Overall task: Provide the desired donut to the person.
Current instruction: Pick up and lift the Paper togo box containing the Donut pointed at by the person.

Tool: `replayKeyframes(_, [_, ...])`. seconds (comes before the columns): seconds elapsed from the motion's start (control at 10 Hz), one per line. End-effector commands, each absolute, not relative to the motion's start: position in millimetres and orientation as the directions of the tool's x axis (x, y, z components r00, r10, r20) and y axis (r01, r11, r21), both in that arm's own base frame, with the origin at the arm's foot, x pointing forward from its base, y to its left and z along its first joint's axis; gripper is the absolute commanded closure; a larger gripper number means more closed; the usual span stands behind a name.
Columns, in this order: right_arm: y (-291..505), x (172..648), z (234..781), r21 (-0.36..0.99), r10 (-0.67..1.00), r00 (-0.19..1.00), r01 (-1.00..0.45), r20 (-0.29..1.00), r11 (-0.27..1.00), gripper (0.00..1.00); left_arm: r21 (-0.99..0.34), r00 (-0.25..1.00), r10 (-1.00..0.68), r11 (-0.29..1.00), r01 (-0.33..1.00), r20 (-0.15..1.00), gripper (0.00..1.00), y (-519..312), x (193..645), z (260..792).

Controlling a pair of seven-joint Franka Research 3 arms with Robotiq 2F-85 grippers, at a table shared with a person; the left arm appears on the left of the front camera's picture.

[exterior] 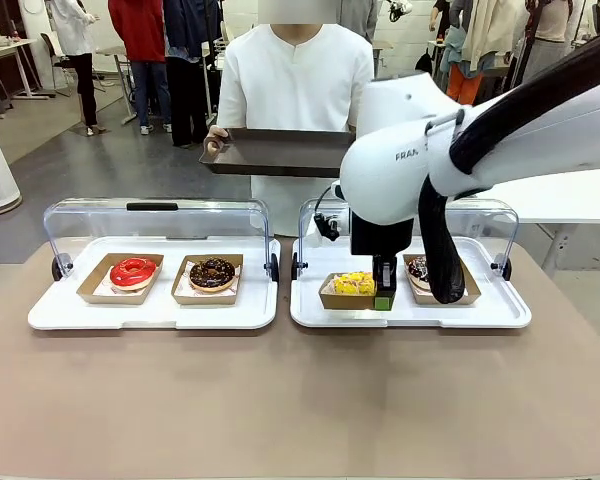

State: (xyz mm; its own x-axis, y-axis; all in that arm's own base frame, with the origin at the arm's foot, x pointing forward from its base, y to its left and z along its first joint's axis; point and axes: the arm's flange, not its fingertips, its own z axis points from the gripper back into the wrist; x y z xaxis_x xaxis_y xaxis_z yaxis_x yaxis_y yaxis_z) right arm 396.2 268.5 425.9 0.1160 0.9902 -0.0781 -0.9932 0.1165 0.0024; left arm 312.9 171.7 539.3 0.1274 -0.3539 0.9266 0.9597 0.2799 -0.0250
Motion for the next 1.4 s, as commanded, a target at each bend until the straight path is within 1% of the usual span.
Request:
replayKeyframes(0.0, [270, 366, 453, 0.006, 0.994, 0.09, -0.996, -0.066, 0.09, 1.0, -0.018, 0.119, -0.346, 0.281, 0.96, 0.931, 0.0, 172, 312, 540])
replayKeyframes(0.2, [275, 342, 492, 0.017, 0.996, 0.072, -0.997, -0.052, 0.073, 1.0, -0.018, 0.119, -0.346, 0.281, 0.96, 0.931, 0.0, 172, 312, 540])
replayKeyframes(0.4, [282, 333, 526, -0.008, 0.997, 0.058, -0.998, -0.054, 0.057, 1.0, -0.018, 0.119, -0.346, 0.281, 0.96, 0.931, 0.0, 172, 312, 540])
replayKeyframes(0.7, [301, 348, 590, -0.026, 0.998, 0.035, -0.999, -0.054, 0.033, 1.0, -0.018, 0.119, -0.346, 0.281, 0.96, 0.931, 0.0, 172, 312, 540])
replayKeyframes(1.0, [316, 367, 633, -0.037, 0.999, 0.008, -0.999, -0.049, 0.006, 1.0, -0.018, 0.119, -0.346, 0.281, 0.96, 0.931, 0.0, 172, 312, 540])
replayKeyframes(1.1, [319, 373, 640, -0.035, 0.999, 0.008, -0.999, -0.041, 0.007, 1.0, -0.018, 0.119, -0.346, 0.281, 0.96, 0.931, 0.0, 172, 312, 540])
replayKeyframes(1.3, [318, 376, 639, -0.024, 0.999, -0.024, -0.999, -0.037, -0.025, 1.0, -0.018, 0.119, -0.346, 0.281, 0.96, 0.931, 0.0, 172, 312, 540])
